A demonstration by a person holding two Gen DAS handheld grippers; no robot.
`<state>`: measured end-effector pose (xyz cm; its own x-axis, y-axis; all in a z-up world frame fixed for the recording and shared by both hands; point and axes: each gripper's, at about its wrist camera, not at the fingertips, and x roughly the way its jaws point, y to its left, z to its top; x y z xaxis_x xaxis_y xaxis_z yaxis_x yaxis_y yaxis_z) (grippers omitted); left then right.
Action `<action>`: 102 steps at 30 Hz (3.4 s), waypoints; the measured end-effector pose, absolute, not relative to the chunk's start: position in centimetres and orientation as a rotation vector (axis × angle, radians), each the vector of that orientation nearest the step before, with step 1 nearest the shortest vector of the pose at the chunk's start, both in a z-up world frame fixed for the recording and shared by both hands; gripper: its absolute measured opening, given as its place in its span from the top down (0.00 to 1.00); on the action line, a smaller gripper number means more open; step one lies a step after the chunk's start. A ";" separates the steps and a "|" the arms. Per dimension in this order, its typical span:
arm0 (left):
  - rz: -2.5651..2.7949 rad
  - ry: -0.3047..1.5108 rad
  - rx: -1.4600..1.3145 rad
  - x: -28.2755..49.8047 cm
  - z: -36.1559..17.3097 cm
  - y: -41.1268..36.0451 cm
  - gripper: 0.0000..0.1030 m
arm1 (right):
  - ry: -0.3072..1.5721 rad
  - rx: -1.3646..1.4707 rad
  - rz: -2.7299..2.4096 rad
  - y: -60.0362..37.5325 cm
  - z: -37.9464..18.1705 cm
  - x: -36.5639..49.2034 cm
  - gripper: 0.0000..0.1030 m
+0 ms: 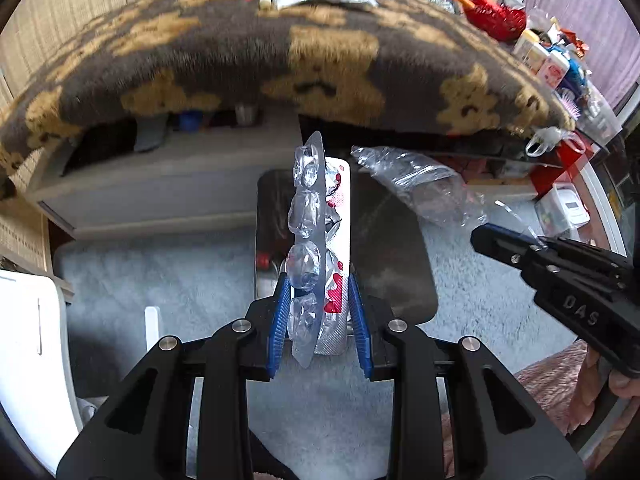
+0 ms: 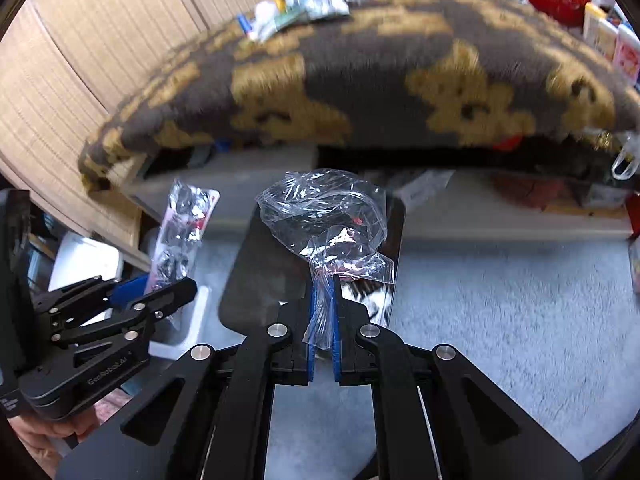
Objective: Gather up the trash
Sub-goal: 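Lower both tools over the bin and open them to drop the blister pack and bag, then grasp a white plastic bag with the left tool while the right tool grasps a torn wrapper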
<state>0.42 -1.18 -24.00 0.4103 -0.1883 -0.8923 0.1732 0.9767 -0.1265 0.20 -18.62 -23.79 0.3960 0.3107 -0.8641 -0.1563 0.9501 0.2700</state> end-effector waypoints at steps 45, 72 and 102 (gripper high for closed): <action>-0.209 1.220 0.025 3.9 -29.6 -1.9 0.08 | 1.180 0.180 0.155 -20.0 -28.6 5.6 0.04; -0.098 0.958 -0.047 14.1 -17.3 3.4 0.08 | 0.854 0.179 0.151 -21.6 -14.7 16.3 0.04; -0.154 0.917 0.015 27.9 -16.2 2.8 0.19 | 0.909 0.037 0.290 -12.9 -16.9 31.3 0.73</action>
